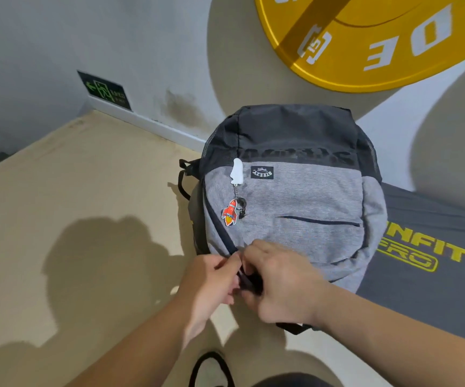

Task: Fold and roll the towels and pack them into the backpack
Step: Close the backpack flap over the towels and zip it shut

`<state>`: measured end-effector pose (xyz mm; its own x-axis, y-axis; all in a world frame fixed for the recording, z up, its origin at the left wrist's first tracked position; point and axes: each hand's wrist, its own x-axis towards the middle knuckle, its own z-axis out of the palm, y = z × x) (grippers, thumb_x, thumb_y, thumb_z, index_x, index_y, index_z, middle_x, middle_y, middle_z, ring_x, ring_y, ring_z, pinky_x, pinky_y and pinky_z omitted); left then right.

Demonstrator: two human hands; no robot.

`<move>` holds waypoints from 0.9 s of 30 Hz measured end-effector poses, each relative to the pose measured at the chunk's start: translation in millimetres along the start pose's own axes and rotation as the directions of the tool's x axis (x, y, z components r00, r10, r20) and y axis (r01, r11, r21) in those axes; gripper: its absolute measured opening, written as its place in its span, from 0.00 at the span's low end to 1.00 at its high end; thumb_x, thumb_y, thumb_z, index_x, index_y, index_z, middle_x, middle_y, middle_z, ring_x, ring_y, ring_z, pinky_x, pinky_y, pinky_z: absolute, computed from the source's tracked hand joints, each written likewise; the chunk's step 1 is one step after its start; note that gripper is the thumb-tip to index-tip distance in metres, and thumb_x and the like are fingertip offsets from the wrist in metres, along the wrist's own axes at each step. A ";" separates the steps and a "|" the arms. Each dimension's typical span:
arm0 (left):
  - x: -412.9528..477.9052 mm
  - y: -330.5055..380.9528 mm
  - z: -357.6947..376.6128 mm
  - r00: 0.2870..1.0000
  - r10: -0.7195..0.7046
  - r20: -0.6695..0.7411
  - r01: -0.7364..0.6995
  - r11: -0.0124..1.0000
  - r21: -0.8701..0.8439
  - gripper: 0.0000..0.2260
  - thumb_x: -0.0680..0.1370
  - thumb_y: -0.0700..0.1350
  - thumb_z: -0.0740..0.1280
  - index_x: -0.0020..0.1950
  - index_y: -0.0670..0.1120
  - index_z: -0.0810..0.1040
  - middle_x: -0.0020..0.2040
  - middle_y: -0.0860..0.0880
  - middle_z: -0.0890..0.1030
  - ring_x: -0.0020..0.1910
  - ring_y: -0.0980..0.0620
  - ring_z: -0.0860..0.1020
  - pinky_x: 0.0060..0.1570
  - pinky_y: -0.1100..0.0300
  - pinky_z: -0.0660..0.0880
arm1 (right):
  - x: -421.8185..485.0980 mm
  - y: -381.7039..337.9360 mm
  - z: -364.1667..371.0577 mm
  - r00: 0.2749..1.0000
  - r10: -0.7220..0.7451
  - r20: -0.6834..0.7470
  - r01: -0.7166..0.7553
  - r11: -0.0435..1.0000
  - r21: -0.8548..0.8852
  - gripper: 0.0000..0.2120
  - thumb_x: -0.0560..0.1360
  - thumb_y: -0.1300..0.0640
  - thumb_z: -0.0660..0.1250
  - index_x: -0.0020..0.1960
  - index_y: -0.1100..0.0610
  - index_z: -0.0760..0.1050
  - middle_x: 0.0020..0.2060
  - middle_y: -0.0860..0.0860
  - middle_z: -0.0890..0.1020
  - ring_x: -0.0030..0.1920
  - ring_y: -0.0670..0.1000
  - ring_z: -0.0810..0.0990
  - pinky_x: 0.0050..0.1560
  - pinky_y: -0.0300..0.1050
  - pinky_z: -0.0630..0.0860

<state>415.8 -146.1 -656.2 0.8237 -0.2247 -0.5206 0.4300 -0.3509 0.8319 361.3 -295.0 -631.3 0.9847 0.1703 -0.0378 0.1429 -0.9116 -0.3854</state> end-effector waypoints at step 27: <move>-15.2 15.9 24.9 0.994 -0.080 -0.079 0.079 0.997 -0.005 0.11 0.79 0.43 0.67 0.40 0.38 0.78 0.28 0.43 0.82 0.24 0.50 0.71 0.23 0.64 0.58 | -46.7 24.1 -15.4 0.966 -0.046 -0.254 -0.005 0.981 -0.195 0.06 0.66 0.50 0.68 0.37 0.51 0.72 0.39 0.48 0.71 0.40 0.54 0.72 0.39 0.48 0.67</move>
<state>400.9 -170.9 -639.8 0.8136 -0.1234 -0.5682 0.4959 -0.3631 0.7889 320.3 -330.7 -624.6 0.9702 0.1109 0.2156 0.1546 -0.9680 -0.1976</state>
